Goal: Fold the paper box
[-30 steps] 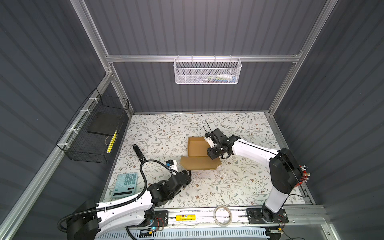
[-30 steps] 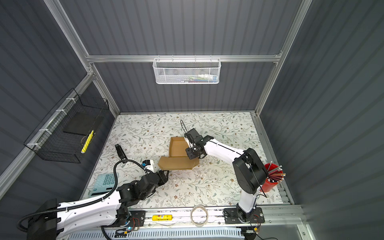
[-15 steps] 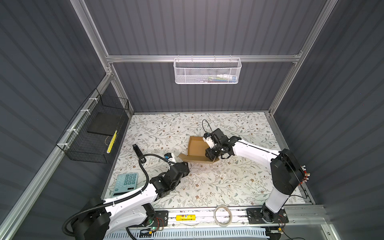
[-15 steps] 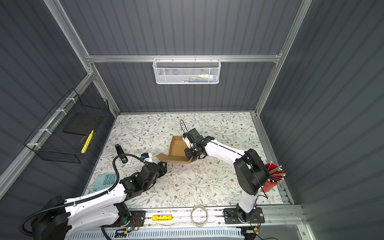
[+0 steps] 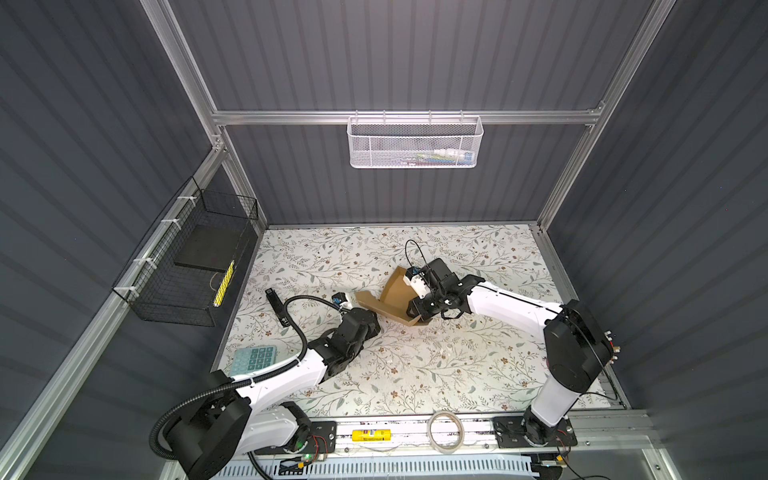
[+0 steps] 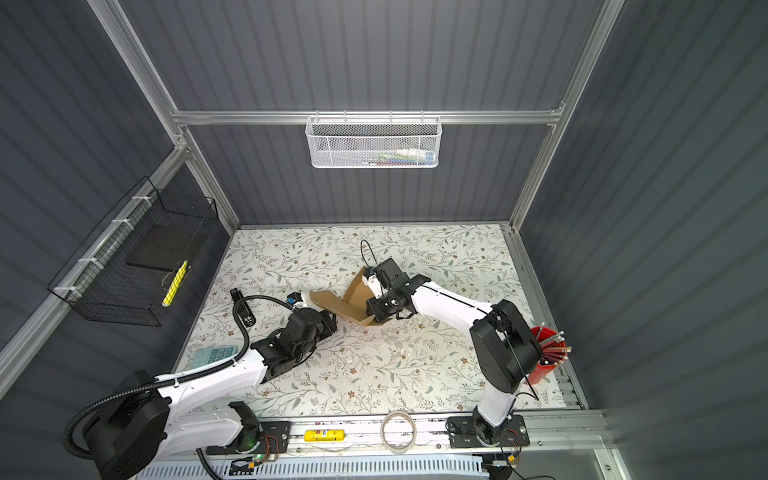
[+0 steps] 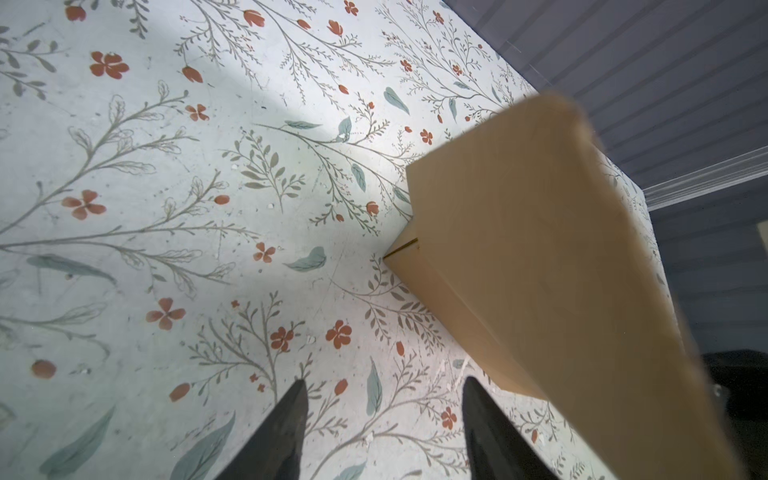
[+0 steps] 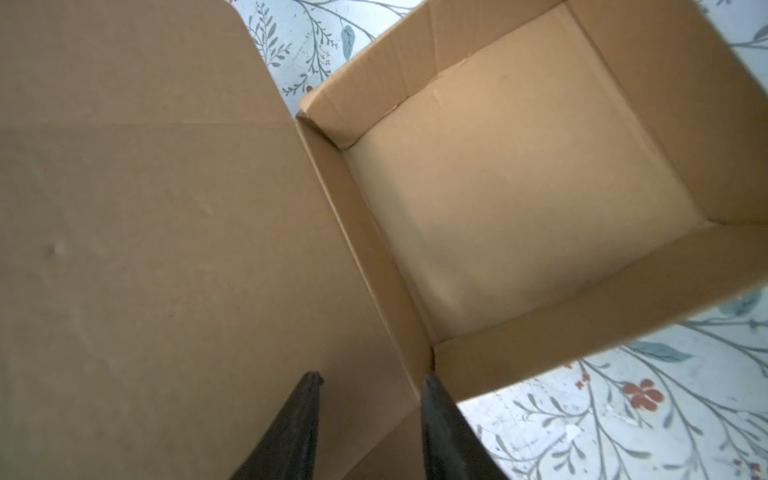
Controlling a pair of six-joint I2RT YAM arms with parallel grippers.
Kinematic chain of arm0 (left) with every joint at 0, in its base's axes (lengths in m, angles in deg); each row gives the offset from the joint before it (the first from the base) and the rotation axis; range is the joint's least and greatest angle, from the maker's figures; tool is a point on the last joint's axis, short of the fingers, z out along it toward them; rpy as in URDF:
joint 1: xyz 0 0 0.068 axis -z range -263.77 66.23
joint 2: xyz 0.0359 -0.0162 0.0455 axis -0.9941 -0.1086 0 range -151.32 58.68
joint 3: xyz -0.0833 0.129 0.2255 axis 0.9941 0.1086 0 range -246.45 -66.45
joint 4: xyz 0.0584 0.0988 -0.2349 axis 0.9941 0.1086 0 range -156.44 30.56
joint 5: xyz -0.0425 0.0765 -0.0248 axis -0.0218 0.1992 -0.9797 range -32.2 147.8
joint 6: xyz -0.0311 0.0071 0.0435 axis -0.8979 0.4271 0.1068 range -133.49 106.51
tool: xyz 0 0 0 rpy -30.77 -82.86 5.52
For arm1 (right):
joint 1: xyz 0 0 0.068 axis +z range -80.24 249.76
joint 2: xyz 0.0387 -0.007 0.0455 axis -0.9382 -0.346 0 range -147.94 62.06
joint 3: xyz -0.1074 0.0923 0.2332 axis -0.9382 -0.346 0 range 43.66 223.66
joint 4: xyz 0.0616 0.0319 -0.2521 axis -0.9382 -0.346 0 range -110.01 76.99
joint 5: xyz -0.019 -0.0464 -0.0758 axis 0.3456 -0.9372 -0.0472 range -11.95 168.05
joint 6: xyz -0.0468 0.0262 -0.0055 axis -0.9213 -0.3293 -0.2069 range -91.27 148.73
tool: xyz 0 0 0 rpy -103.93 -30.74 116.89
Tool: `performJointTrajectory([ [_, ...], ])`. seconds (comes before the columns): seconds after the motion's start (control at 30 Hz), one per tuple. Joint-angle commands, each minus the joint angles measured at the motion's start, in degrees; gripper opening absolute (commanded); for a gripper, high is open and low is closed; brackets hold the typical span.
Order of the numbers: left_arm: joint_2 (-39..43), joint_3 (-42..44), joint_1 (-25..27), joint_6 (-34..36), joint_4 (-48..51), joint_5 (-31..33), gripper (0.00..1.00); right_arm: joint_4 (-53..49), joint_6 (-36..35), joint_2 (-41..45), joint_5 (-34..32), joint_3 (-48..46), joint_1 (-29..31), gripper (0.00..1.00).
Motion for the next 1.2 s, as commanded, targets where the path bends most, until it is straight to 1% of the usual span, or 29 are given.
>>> performJointTrajectory([
  [0.0,-1.96,-3.13,-1.68,2.85,-2.37,-2.40,0.60,2.54,1.04,1.12,2.27,-0.88,0.20,0.43],
  [0.37,-9.12,-7.46,-7.64,4.75,-6.49,-8.48,0.60,4.88,2.79,0.67,5.67,-0.09,0.24,0.43],
  [0.5,-12.26,-8.96,-9.38,4.90,-8.18,-11.15,0.59,6.08,3.54,0.34,5.65,-0.04,0.20,0.43],
  [0.53,-13.10,-9.40,-9.76,5.01,-8.65,-11.91,0.59,6.43,3.77,0.33,7.61,0.00,0.20,0.43],
  [0.8,-19.90,-14.18,-12.23,6.23,-10.25,-16.12,0.58,8.92,5.62,-0.86,8.89,-0.15,0.29,0.43],
  [1.17,-27.33,-20.25,-14.70,7.63,-11.26,-19.97,0.56,16.50,10.23,-2.29,10.81,-2.08,0.64,0.43],
])
